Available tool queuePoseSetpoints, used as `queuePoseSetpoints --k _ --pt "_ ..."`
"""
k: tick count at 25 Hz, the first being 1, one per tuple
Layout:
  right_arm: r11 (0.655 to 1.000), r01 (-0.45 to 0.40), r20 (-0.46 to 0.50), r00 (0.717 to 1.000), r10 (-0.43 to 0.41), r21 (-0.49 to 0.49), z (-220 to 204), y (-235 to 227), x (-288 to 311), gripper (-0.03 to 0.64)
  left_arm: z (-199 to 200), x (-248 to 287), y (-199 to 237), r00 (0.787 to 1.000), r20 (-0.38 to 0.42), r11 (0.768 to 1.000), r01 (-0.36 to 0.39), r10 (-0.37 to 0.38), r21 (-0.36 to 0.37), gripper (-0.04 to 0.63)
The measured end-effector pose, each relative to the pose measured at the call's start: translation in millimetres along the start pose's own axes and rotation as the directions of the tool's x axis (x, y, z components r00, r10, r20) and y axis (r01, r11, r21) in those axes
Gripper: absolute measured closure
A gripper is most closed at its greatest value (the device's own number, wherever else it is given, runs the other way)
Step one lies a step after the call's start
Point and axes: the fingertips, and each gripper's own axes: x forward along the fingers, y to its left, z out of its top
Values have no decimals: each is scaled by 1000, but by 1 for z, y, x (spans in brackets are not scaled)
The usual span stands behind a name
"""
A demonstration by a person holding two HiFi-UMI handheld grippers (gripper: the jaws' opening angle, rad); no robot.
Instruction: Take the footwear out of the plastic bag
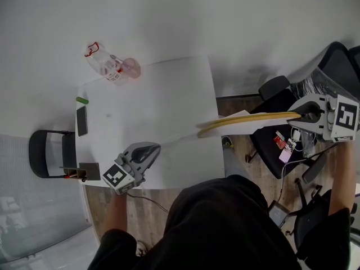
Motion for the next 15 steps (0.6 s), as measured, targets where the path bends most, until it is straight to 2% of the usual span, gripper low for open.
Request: queuePoseSetpoints --k 8,15 --pt "997 65 29 997 -67 49 -8 -4 -18 551 2 -5 9 999 -4 998 -36 36 -42 571" --pt "988 140 81 986 -144 58 -6 -6 -32 551 4 -6 11 999 24 998 -33 35 -55 571"
